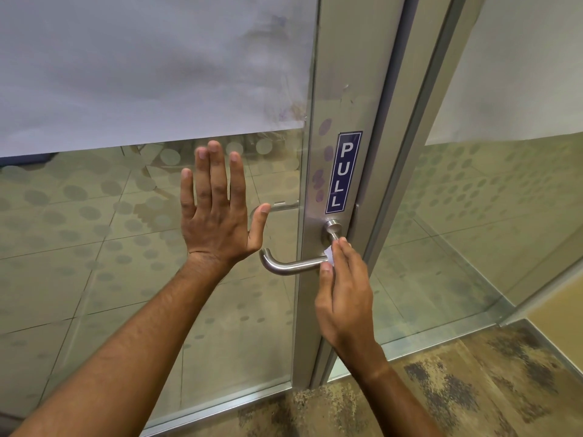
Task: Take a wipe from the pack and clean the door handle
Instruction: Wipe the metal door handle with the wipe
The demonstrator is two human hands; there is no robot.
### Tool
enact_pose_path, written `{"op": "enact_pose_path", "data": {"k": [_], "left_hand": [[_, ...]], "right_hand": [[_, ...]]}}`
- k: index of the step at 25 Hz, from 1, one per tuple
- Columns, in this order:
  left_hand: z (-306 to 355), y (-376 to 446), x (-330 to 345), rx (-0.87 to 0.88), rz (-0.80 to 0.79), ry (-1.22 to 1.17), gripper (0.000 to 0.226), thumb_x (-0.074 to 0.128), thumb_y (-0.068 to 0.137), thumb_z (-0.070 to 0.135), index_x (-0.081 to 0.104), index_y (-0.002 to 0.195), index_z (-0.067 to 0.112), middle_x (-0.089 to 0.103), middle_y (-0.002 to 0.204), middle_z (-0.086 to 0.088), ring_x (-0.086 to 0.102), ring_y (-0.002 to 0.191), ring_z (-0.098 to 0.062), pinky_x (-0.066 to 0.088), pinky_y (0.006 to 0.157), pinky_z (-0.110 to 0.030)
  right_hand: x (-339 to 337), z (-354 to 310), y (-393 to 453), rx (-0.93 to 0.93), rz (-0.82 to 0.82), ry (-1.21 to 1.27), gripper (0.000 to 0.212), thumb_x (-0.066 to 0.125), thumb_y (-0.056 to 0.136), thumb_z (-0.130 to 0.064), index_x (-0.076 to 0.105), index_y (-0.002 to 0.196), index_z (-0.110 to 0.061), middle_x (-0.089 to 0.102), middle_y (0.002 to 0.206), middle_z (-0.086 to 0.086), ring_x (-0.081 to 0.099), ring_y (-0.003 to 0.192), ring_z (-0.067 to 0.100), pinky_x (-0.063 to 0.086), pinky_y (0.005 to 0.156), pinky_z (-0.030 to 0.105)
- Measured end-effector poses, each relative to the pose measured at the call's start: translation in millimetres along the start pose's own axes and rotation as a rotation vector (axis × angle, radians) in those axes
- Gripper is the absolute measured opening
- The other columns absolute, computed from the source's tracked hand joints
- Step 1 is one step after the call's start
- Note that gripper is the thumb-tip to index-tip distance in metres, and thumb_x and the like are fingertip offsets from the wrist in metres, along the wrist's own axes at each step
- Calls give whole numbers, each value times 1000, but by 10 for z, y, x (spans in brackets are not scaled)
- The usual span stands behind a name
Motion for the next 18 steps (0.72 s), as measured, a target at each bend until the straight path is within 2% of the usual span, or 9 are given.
{"op": "enact_pose_path", "data": {"k": [3,5,8,10,14,18], "left_hand": [[3,3,-8,5,-4,-8,85,40,96,56,9,156,4,6,157,-22,-12,154,-27,-7,124,-43],[0,3,-10,10,-3,-1,85,40,96,56,12,155,2,8,156,-23,-1,151,-31,-6,124,-43],[2,4,-16,8,1,7,83,40,96,56,16,154,1,10,156,-24,3,148,-32,-6,124,-43],[8,6,-15,11,-3,2,84,41,95,55,15,155,2,10,156,-23,2,148,-31,-6,124,-43],[1,5,-23,14,-7,-8,88,44,94,55,9,156,5,8,158,-22,3,149,-32,-5,124,-43],[23,7,-28,23,-7,-15,87,44,95,56,9,157,5,8,158,-21,3,150,-31,-4,125,-43]], "right_hand": [[78,2,118,46,-50,0,46,37,104,-25,43,144,-5,43,150,7,34,139,13,28,116,26],[39,-27,72,21,-25,3,47,36,102,-24,44,143,-3,44,149,9,32,138,11,30,116,30],[-53,-156,-162,-183,44,-59,44,39,96,-7,48,138,5,51,140,20,40,136,25,37,114,41],[-8,-265,-309,-305,20,-109,51,34,87,3,49,136,6,54,137,24,43,136,33,41,110,48],[193,-485,-426,-513,-115,-199,60,39,77,8,51,136,6,52,140,22,43,137,33,36,114,43],[437,-646,-363,-660,-220,-399,62,44,77,-4,51,138,0,52,143,15,42,137,31,27,117,41]]}}
Point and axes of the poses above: each hand's wrist, its own y-axis towards the middle knuckle, its own x-axis out of the palm, z = x × y, the point moved 8 cm from there along y, towards the middle knuckle
